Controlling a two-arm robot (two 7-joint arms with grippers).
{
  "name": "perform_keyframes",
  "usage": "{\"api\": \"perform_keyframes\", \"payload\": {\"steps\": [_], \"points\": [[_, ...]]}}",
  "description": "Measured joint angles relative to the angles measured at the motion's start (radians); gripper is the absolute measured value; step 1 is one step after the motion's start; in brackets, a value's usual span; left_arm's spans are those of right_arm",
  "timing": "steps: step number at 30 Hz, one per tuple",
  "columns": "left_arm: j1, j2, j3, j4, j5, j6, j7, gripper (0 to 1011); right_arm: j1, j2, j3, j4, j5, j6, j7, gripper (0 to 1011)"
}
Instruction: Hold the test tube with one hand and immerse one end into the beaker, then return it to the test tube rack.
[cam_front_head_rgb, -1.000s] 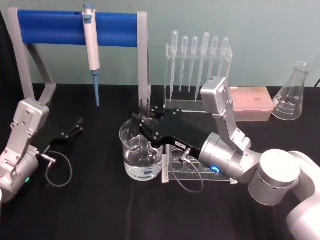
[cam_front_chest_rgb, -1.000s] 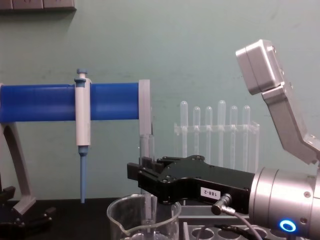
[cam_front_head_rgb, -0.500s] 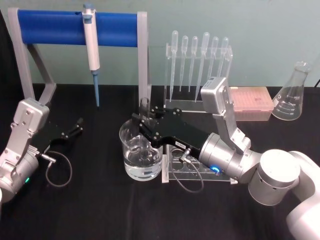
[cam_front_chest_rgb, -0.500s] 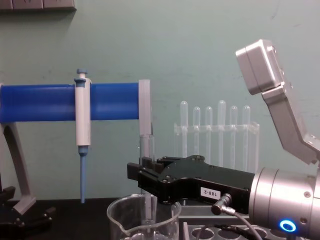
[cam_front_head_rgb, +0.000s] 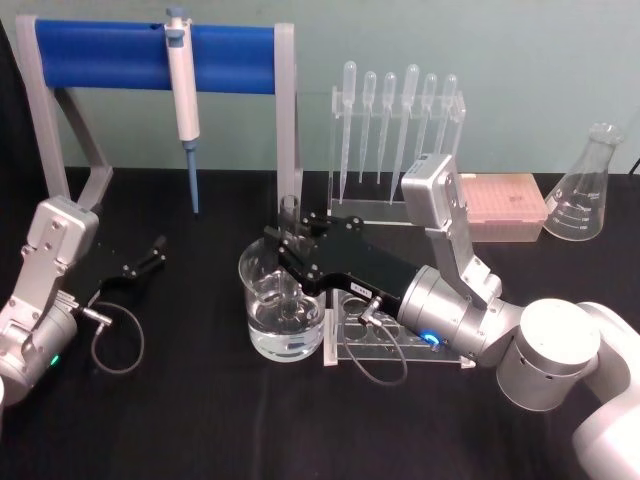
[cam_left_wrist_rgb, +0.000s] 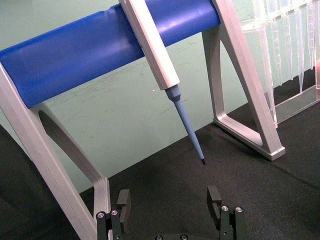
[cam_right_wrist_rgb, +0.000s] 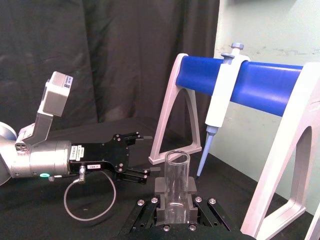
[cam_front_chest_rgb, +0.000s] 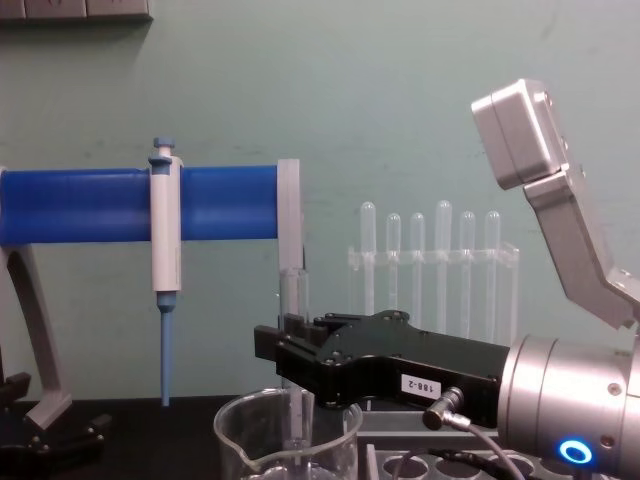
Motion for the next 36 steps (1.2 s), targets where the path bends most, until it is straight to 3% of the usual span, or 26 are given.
{"api": "perform_keyframes", "payload": {"steps": [36], "points": [[0.000,0.000,0.000,0.000,0.000,0.000,0.000,1000,0.000,0.000,0.000,0.000,0.000,0.000,0.000,236]]}}
